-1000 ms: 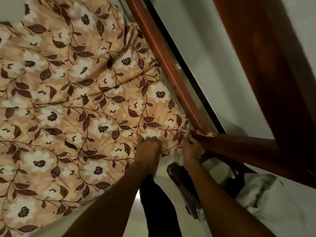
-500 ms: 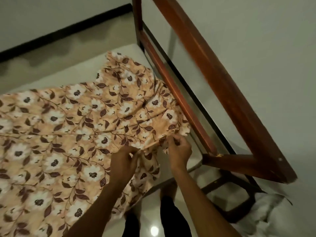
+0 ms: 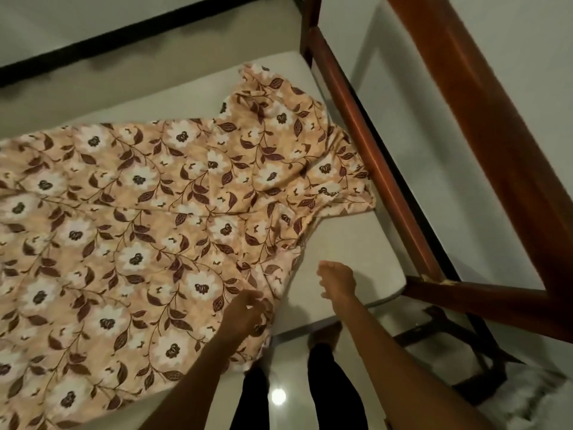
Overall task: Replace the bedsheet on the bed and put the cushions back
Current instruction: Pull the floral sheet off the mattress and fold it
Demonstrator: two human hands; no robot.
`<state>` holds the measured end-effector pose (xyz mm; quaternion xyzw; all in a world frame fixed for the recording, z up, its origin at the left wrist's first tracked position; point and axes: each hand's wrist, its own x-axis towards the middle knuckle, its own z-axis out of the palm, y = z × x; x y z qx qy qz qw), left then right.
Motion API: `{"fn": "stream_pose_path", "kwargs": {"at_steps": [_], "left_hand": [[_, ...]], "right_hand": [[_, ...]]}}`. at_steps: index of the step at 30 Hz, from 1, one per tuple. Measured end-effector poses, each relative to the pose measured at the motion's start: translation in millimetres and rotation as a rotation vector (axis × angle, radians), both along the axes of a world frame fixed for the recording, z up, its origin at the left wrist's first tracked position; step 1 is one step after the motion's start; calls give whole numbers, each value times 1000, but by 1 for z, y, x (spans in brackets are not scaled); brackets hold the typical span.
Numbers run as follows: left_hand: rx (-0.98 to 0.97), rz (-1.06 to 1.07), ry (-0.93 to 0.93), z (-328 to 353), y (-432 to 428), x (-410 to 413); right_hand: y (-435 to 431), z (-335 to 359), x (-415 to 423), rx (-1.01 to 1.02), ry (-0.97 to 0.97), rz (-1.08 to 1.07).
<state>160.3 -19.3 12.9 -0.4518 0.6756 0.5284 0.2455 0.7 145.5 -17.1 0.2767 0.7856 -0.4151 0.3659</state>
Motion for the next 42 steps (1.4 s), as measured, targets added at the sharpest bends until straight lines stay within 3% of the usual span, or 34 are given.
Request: {"fn": "stream_pose_path", "kwargs": {"at_steps": [6, 13, 17, 24, 30, 33, 37, 42], "left_hand": [[109, -44, -94, -14, 27, 32], [151, 14, -91, -37, 26, 56], [161, 32, -109, -40, 14, 57], [218, 187, -117, 10, 9, 14], [560, 491, -7, 66, 39, -62], [833, 698, 68, 103, 60, -104], [1041, 1056, 156, 152, 86, -142], [1051, 1288, 223, 201, 101, -152]], "right_hand": [[-43, -14, -9, -60, -155, 129], [-108, -98, -45, -21, 4, 3], [-117, -56, -49, 117, 158, -23], [-73, 32, -51, -151, 246, -153], [-23, 153, -57, -362, 287, -168], [-4, 186, -62, -440, 215, -281], [15, 228, -74, -702, 37, -416], [37, 265, -88, -831, -80, -483]]}}
